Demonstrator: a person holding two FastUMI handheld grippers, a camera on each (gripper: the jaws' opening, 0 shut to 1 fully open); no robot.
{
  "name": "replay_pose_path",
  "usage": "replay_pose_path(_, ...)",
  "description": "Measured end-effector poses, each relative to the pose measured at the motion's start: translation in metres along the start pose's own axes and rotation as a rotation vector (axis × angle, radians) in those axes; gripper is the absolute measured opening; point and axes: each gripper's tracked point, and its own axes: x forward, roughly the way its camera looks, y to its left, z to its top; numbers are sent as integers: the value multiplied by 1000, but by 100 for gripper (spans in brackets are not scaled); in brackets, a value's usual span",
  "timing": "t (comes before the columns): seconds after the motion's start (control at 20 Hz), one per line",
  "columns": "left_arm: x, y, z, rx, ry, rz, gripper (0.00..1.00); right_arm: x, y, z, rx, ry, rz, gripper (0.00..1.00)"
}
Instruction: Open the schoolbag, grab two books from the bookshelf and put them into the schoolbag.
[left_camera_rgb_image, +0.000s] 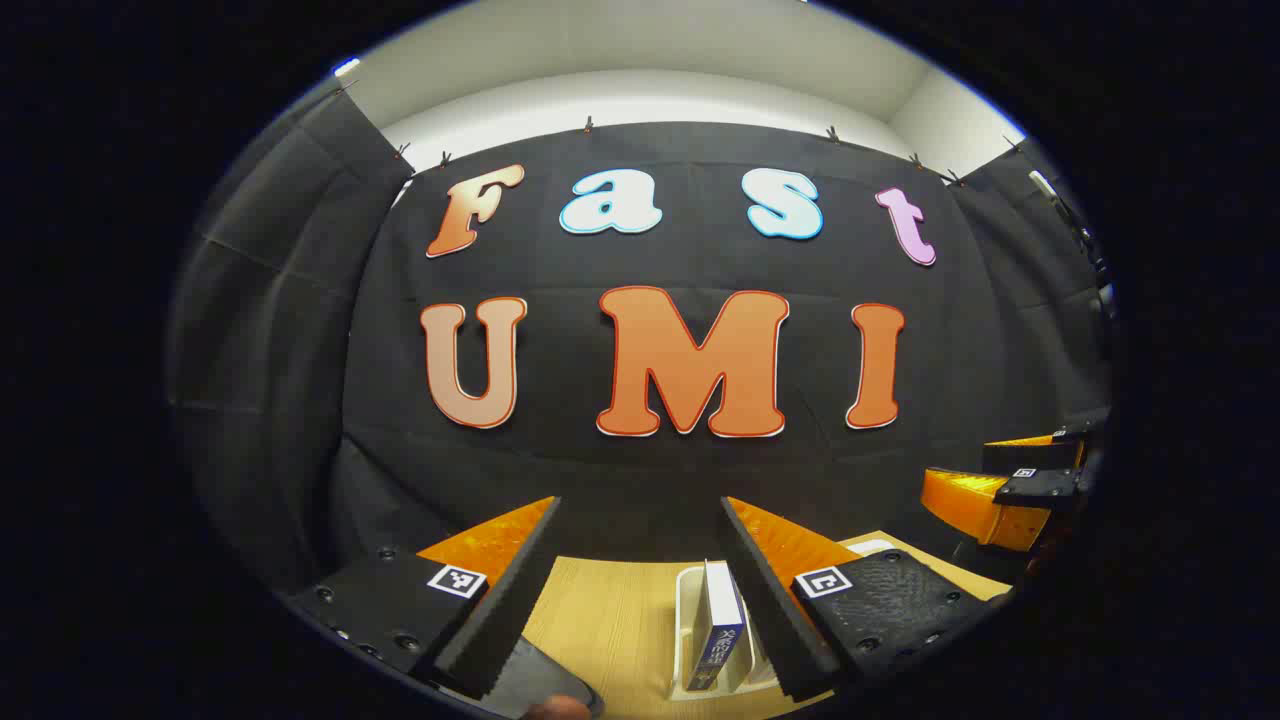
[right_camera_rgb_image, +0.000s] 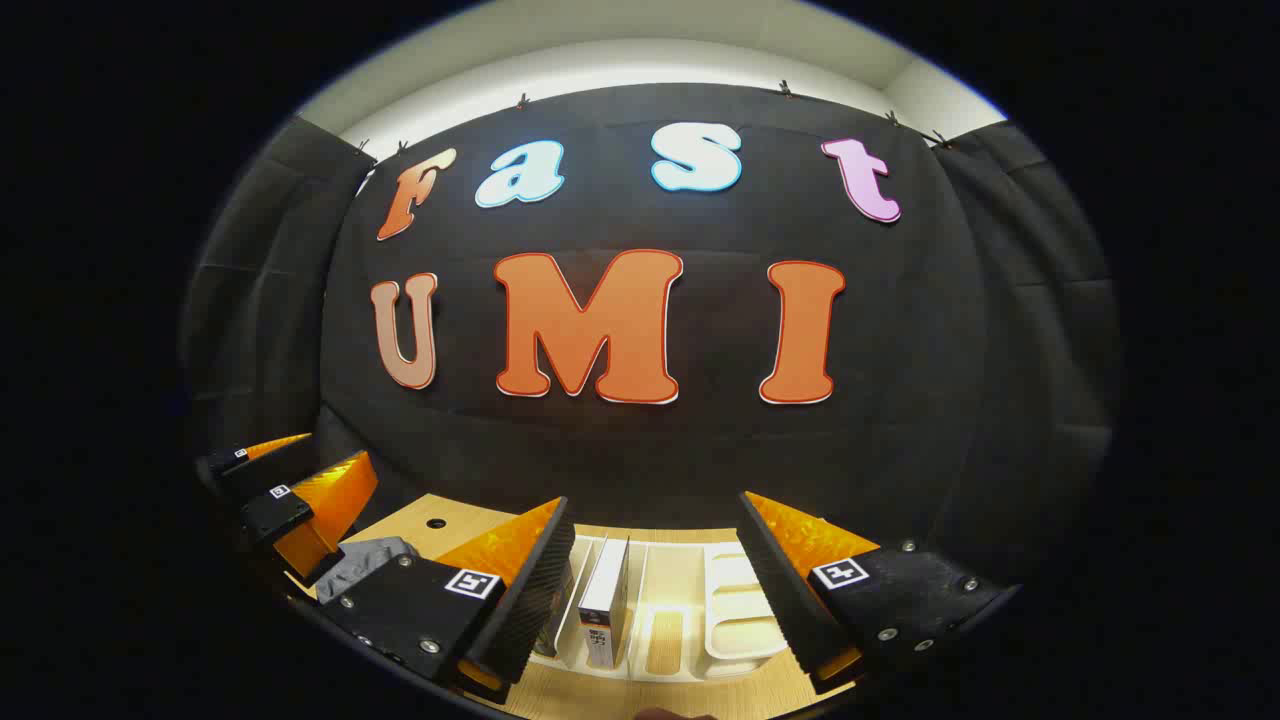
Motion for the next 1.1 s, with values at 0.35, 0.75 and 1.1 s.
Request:
replay_pose_path(0.35,-9,-9,-9,-34,58,-49,96,3,3,-3,2,11,0,97)
replay_pose_path(0.75,-7,-3,-3,-20,30,-36,95,7,14,-4,-4,12,33,97)
replay_pose_path(1.1,-10,7,-10,29,50,-32,96,14,17,-3,-10,7,35,97)
